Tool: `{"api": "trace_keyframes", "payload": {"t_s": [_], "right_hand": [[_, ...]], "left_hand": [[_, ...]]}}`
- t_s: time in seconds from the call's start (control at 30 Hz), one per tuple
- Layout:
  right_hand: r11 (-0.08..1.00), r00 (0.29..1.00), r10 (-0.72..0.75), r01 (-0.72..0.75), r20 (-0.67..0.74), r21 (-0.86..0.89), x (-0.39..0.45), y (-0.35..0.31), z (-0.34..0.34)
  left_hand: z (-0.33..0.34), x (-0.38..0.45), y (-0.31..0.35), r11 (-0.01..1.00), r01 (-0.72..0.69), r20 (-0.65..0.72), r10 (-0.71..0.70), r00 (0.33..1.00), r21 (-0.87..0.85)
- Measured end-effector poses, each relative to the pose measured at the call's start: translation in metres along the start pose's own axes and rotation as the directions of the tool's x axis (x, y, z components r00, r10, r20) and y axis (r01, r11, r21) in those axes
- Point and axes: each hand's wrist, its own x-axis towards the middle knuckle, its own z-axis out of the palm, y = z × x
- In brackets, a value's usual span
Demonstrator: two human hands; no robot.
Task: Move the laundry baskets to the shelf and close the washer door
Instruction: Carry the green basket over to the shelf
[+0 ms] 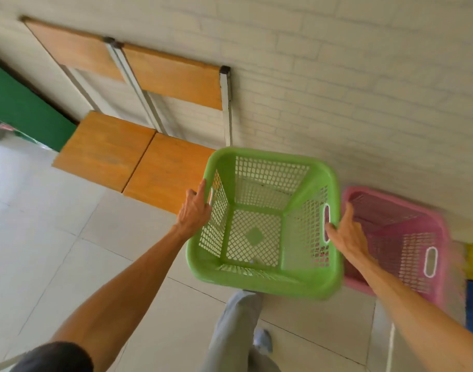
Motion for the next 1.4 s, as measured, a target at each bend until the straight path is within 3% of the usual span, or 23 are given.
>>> {"api": "trace_keyframes", "payload": {"t_s": [0.23, 0.33, 0.47, 0.63, 0.77, 0.93, 1.07, 1.2, 1.4], "right_hand": [[0.940, 0.946, -0.307, 0.319, -0.108, 0.119, -0.152, -0.036, -0.067], [0.909, 0.921, -0.369, 0.386, -0.125, 0.158, -0.200, -0.065, -0.074], [0.869, 0.888, -0.458, 0.459, -0.049, 0.187, -0.236, -0.116, -0.055], [0.766, 0.778, -0.626, 0.598, 0.062, 0.235, -0.286, -0.226, -0.010], [0.641, 0.635, -0.765, 0.730, 0.112, 0.238, -0.335, -0.335, 0.049], [0.545, 0.516, -0.838, 0.811, 0.178, 0.212, -0.405, -0.461, 0.127], [0.493, 0.450, -0.868, 0.835, 0.211, 0.247, -0.451, -0.541, 0.172], [0.459, 0.422, -0.885, 0.861, 0.197, 0.217, -0.473, -0.605, 0.211], [0.481, 0.446, -0.873, 0.852, 0.195, 0.208, -0.467, -0.691, 0.258]], "left_hand": [[-0.120, -0.177, -0.017, 0.988, 0.093, -0.163, -0.112, 0.980, -0.122], [-0.160, -0.236, -0.038, 0.976, 0.140, -0.241, -0.179, 0.954, -0.169], [-0.209, -0.298, -0.080, 0.954, 0.208, -0.329, -0.271, 0.905, -0.215], [-0.270, -0.359, -0.161, 0.904, 0.323, -0.422, -0.418, 0.805, -0.280], [-0.315, -0.406, -0.255, 0.845, 0.400, -0.474, -0.531, 0.703, -0.354], [-0.377, -0.448, -0.366, 0.784, 0.473, -0.525, -0.621, 0.582, -0.403], [-0.426, -0.466, -0.431, 0.763, 0.494, -0.551, -0.644, 0.530, -0.417], [-0.466, -0.460, -0.490, 0.762, 0.500, -0.565, -0.643, 0.516, -0.411], [-0.513, -0.409, -0.565, 0.776, 0.479, -0.552, -0.630, 0.546, -0.411]]}}
